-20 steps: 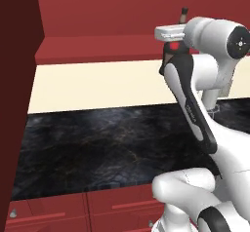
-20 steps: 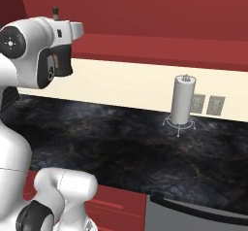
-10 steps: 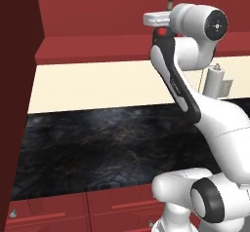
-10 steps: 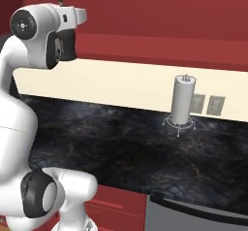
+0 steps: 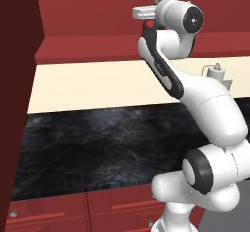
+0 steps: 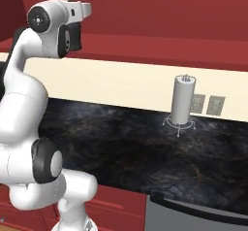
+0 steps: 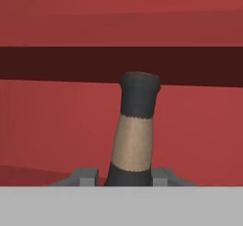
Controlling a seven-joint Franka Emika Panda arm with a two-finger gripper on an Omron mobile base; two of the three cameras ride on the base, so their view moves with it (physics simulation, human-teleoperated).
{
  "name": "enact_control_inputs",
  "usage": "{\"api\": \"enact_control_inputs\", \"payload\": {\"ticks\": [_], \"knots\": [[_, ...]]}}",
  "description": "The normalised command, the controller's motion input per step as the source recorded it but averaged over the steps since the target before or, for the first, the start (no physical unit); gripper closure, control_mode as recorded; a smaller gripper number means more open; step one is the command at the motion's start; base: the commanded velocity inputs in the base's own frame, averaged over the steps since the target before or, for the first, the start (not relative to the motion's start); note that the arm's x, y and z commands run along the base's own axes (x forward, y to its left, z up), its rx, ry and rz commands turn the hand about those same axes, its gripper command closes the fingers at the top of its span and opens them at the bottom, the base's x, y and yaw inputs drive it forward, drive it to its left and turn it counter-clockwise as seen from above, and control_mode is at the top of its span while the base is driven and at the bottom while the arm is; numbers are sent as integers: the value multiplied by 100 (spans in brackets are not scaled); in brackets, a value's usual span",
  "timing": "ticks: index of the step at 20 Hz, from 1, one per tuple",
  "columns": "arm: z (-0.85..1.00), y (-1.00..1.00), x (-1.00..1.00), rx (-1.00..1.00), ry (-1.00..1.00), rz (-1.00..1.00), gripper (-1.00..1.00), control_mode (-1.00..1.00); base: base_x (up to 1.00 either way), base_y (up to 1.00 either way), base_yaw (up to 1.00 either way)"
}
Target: Sort all alcoholic drinks to one cabinet, and non-alcoholic drinks to the other.
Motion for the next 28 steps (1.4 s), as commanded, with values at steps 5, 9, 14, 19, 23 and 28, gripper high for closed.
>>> {"api": "enact_control_inputs", "payload": {"ticks": [5, 9, 14, 19, 23, 28], "knots": [[0, 11, 75, 0, 0, 0, 100, -100, 0, 0, 0], [0, 5, 55, 0, 0, 0, 100, -100, 0, 0, 0], [0, 2, 47, 0, 5, 0, 100, -100, 0, 0, 0], [-2, 6, 43, 0, 5, 0, 100, -100, 0, 0, 0], [-6, 1, 19, 0, 0, 0, 100, -100, 0, 0, 0], [-30, 0, 2, 0, 0, 0, 100, -100, 0, 0, 0]]}}
